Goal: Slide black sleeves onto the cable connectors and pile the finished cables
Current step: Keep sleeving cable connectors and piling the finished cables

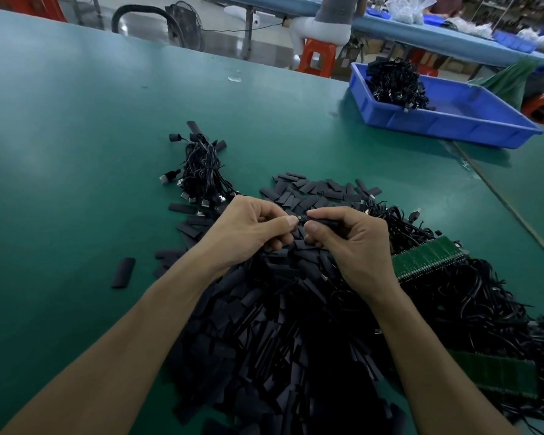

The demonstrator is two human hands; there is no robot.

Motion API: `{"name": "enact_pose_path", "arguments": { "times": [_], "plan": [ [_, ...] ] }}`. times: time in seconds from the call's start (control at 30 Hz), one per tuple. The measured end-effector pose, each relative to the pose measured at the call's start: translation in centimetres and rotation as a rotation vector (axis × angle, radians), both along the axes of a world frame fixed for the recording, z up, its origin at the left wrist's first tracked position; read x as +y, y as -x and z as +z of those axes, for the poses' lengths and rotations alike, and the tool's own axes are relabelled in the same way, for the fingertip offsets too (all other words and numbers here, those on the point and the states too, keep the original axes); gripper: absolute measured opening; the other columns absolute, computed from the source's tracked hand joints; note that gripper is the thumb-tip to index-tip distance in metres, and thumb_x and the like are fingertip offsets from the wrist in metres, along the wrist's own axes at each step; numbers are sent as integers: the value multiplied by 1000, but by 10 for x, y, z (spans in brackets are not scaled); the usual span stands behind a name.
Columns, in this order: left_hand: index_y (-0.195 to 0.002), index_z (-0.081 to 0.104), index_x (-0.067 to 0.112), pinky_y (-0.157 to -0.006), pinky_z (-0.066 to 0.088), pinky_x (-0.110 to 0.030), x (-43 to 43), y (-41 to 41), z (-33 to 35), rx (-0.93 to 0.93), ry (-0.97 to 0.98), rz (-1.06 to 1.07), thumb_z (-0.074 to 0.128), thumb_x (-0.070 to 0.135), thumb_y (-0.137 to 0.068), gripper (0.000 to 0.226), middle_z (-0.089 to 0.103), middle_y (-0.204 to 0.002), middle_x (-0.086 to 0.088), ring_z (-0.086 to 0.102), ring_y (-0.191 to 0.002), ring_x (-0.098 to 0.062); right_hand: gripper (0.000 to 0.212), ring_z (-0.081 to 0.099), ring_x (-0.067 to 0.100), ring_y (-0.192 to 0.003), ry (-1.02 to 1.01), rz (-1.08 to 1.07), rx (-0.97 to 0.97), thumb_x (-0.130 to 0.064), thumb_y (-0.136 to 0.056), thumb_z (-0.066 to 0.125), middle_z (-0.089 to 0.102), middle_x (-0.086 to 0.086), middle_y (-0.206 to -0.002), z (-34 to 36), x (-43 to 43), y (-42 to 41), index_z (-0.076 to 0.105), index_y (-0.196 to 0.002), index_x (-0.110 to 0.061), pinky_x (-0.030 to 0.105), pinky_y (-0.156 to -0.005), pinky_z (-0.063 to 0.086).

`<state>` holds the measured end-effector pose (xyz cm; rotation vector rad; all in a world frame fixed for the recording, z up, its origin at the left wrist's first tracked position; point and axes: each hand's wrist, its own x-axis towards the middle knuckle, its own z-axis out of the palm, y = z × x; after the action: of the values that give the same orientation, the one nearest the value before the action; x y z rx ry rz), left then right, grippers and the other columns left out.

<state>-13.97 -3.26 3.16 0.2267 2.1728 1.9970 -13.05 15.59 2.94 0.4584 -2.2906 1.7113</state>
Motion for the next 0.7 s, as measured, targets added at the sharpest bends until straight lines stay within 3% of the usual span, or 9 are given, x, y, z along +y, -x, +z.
{"name": "enact_pose_path", "arguments": {
  "times": [0.17,0.3,0.43,0.7],
  "plan": [
    [-79,73,9,-55,50,-15,1,-1,0,13,-23,-8,67,15,-95,18,72,-65,-2,62,-53,-7,27,74,12,-73,-13,13,-14,-17,-78,81,77,-4,-83,2,0,1,73,-100,-30,23,-72,57],
    [-81,73,7,-57,52,-16,3,-1,-1,20,-45,22,67,16,-95,17,72,-65,-2,63,-54,-8,42,71,8,-78,6,-189,48,-20,-77,86,73,-10,-83,0,-3,1,66,-108,-39,23,-73,57],
    [-84,74,3,-58,54,-18,5,0,-4,25,-58,69,69,16,-93,17,73,-68,-5,65,-56,-12,30,71,4,-75,116,-308,53,-18,-79,84,73,-16,-78,-4,-12,0,72,-104,-29,15,-71,54],
    [-86,75,6,-60,53,-18,10,-2,-7,68,-116,72,69,13,-93,12,75,-73,-7,70,-64,-13,42,74,10,-83,246,-285,-9,-12,-83,80,77,-10,-87,-12,-29,-6,67,-122,-20,22,-80,58]
  ]
}}
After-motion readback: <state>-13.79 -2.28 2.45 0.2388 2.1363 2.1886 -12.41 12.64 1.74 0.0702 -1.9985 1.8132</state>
